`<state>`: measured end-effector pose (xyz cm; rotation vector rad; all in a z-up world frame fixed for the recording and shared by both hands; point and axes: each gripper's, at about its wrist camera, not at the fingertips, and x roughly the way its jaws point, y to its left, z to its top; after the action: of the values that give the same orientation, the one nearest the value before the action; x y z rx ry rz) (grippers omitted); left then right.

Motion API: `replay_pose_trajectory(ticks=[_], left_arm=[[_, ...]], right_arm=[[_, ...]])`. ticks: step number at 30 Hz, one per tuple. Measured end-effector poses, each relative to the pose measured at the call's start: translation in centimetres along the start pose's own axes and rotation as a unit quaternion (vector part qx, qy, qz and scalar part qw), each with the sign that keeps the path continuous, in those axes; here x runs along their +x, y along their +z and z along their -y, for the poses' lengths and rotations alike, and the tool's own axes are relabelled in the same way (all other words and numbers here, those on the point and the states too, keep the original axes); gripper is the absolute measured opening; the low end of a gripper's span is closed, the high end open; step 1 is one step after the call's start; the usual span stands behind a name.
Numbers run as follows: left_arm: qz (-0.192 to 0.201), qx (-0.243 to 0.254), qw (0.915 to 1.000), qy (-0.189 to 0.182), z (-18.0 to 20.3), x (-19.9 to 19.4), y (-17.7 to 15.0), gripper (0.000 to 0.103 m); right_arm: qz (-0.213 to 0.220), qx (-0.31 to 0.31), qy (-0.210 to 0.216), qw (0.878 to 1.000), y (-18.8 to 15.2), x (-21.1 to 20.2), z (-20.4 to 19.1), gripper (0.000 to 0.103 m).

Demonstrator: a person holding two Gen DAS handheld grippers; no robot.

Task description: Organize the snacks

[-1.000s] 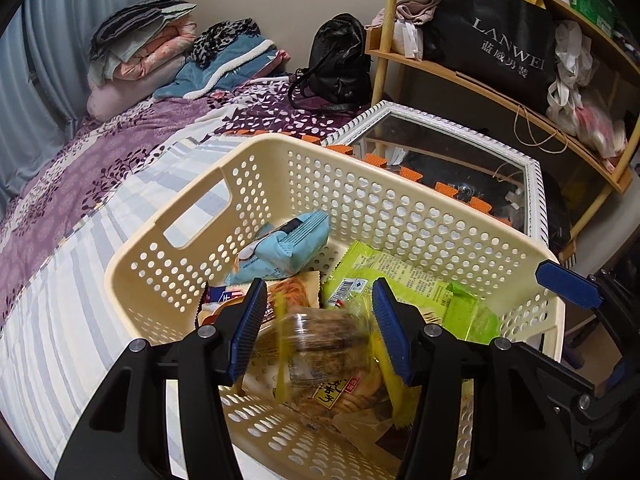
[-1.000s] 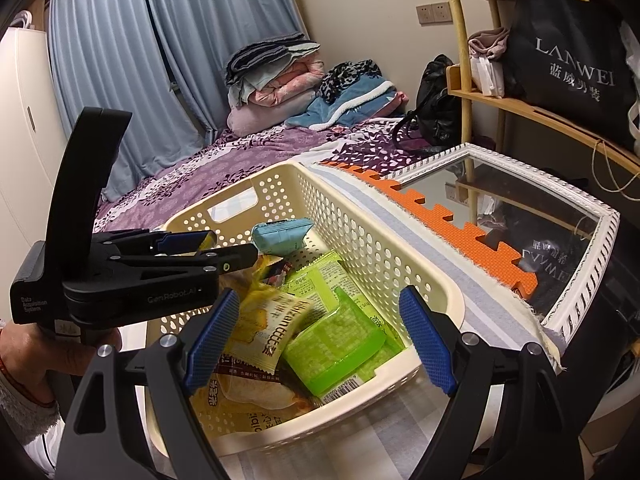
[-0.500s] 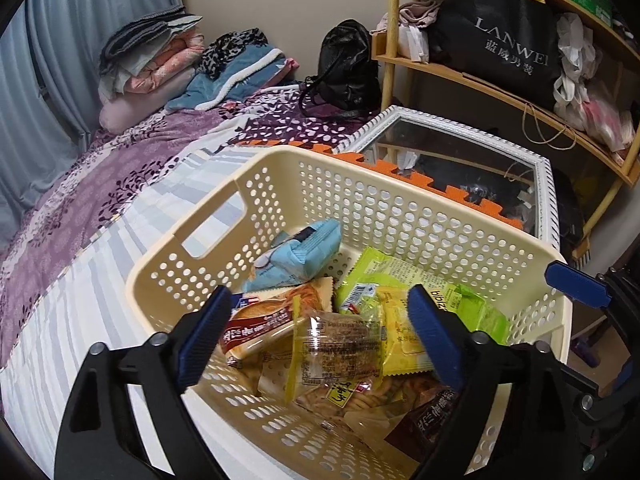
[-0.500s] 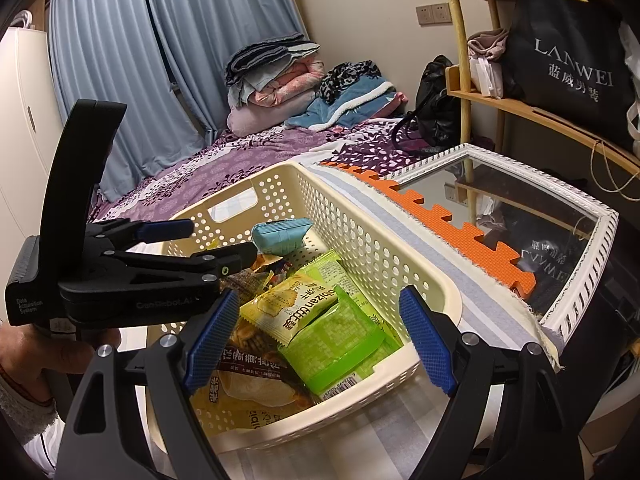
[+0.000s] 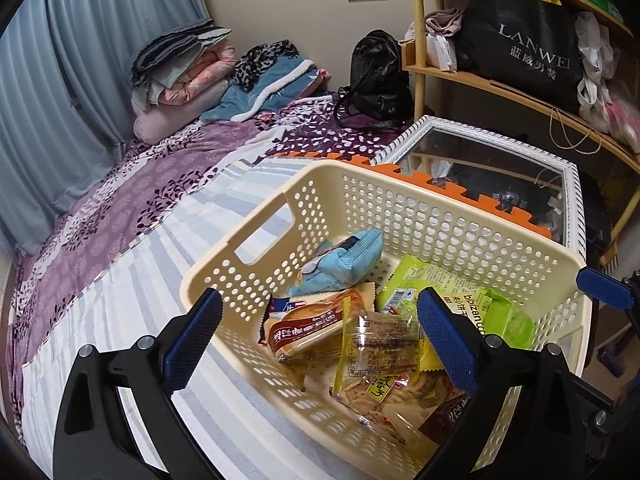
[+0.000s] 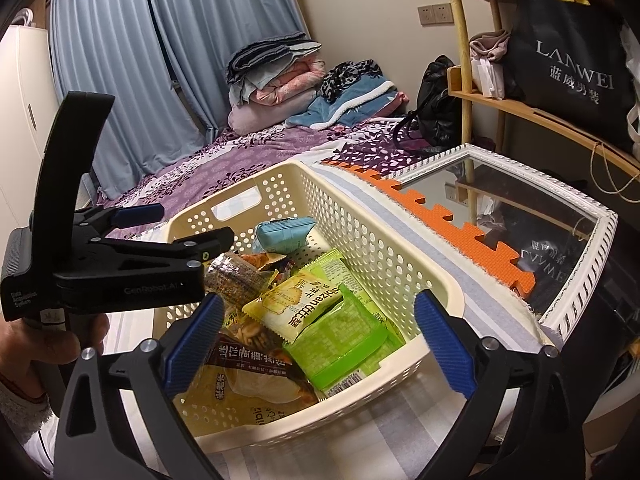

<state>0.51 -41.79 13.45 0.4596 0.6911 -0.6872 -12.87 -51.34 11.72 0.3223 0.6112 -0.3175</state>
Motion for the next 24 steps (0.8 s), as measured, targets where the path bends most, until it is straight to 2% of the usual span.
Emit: replay_pose_trajectory(ticks=[9, 19, 24], left_arm=[[0.014, -0.011, 0.9994, 0.031, -0.9, -2.1, -0.2, 0.100], [0.033, -0.046, 0.9967, 0.058, -2.3, -5.1, -0.7, 0.100], [0.040, -0.058, 0.9956, 0.061, -3.1, -6.2, -1.2, 0.100]], right_arm=[[-0.010, -0.021, -0.013, 1.000, -0.4, -0.5, -0.9, 0.098], [-0.009, -0.056, -0.020, 0.998, -1.1, -2.1, -2.3, 0.098], [-0.008, -0.084, -0.033, 0.996, -1.6, -2.6, -3.3, 0.098]])
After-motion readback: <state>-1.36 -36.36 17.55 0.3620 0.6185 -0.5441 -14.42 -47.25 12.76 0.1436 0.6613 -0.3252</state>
